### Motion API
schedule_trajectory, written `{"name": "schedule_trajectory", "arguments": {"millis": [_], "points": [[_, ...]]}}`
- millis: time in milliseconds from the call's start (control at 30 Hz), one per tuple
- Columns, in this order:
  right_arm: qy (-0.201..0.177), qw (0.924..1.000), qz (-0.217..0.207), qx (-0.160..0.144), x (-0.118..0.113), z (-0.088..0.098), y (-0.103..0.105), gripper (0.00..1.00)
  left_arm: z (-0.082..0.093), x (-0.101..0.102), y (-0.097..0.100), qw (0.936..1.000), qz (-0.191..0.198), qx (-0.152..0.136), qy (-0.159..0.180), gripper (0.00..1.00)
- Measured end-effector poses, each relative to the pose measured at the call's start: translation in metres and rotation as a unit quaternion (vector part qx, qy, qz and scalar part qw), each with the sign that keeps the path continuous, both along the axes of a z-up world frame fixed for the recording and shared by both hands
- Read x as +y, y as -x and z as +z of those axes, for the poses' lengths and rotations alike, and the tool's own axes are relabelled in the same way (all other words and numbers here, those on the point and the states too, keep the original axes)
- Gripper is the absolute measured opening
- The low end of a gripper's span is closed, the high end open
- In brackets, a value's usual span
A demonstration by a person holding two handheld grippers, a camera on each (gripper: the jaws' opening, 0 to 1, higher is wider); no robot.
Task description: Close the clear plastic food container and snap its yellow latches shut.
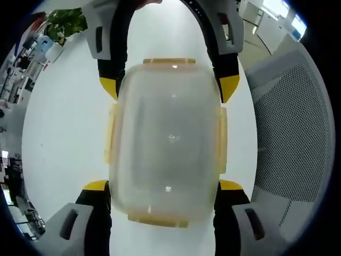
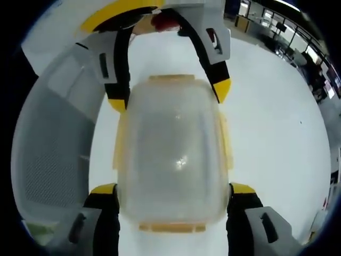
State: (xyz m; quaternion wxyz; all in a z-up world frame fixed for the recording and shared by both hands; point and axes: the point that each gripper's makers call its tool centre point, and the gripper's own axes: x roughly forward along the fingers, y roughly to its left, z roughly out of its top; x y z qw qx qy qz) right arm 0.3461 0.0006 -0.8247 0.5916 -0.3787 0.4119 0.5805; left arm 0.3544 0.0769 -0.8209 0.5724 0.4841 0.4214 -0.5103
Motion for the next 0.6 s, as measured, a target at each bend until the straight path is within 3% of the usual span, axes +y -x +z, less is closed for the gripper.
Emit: {"name": "schedule_trajectory", "arguments": {"millis": [600], "points": [[0.007, 1.0000, 0.005, -0.001, 0.038, -0.001, 0.001, 0.83, -0.001, 0.039, 0.002, 1.0000, 0.006, -0.001, -0.001, 0.79]]}}
